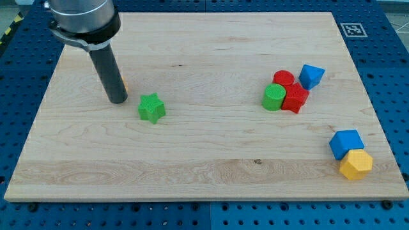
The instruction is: Move your arm to center
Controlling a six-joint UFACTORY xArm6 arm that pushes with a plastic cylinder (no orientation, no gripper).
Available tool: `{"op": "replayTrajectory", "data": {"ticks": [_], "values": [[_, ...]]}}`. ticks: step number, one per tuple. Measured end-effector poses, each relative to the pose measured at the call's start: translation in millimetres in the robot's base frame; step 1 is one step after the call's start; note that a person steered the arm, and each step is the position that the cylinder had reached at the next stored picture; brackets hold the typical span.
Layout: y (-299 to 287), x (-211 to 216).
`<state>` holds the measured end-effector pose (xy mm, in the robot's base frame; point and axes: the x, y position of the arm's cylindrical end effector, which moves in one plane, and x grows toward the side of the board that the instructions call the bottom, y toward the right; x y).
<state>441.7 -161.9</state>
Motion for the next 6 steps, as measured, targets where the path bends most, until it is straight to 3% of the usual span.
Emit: {"op": "replayTrajectory", "data": {"ticks": [2, 4, 6], "values": [[25.4, -29.6], [120.0, -53.4], [170.0, -12.0]]}}
